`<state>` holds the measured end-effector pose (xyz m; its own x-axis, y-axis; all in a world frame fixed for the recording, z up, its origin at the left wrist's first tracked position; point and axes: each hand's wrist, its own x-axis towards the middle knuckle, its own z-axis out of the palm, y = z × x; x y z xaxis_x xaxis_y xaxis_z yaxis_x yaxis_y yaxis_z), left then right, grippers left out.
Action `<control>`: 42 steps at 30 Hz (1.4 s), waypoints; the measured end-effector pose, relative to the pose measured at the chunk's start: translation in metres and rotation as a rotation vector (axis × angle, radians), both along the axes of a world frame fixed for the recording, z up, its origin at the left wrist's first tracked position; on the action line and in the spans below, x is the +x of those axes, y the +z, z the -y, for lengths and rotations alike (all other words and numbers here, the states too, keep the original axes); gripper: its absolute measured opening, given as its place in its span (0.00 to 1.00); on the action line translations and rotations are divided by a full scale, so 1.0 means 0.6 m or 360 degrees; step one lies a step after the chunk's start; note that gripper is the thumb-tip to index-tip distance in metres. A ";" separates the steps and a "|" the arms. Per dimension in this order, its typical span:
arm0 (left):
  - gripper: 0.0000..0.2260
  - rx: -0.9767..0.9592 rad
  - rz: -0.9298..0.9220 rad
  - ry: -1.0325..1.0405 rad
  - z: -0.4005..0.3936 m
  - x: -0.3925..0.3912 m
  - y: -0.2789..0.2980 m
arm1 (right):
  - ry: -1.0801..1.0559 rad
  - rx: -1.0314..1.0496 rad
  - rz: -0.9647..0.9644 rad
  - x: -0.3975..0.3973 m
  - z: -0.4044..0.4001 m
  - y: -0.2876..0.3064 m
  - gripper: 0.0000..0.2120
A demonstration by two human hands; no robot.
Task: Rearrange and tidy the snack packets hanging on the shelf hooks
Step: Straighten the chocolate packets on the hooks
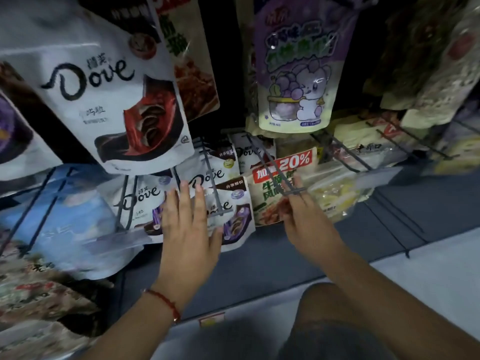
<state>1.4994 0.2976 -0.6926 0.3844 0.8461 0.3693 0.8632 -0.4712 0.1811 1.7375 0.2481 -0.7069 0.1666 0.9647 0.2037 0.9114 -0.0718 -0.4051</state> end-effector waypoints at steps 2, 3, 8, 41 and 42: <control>0.40 -0.0039 -0.0228 -0.0003 0.031 -0.019 -0.009 | -0.0040 0.0021 -0.0049 -0.004 -0.011 0.013 0.17; 0.42 -0.0073 -0.0294 -0.0023 0.044 -0.030 -0.010 | -0.0072 0.0010 -0.0067 -0.009 -0.017 0.023 0.19; 0.42 -0.0181 -0.0397 -0.0124 0.082 -0.072 0.007 | -0.0216 -0.0001 -0.0233 -0.036 -0.019 0.060 0.33; 0.36 -0.0575 -0.0114 -0.0492 0.091 -0.058 0.034 | -0.0336 -0.0354 0.0104 -0.187 -0.014 0.099 0.45; 0.36 -0.0581 -0.0072 -0.0504 0.086 -0.055 0.035 | -0.0374 -0.0378 0.0105 -0.189 -0.025 0.104 0.46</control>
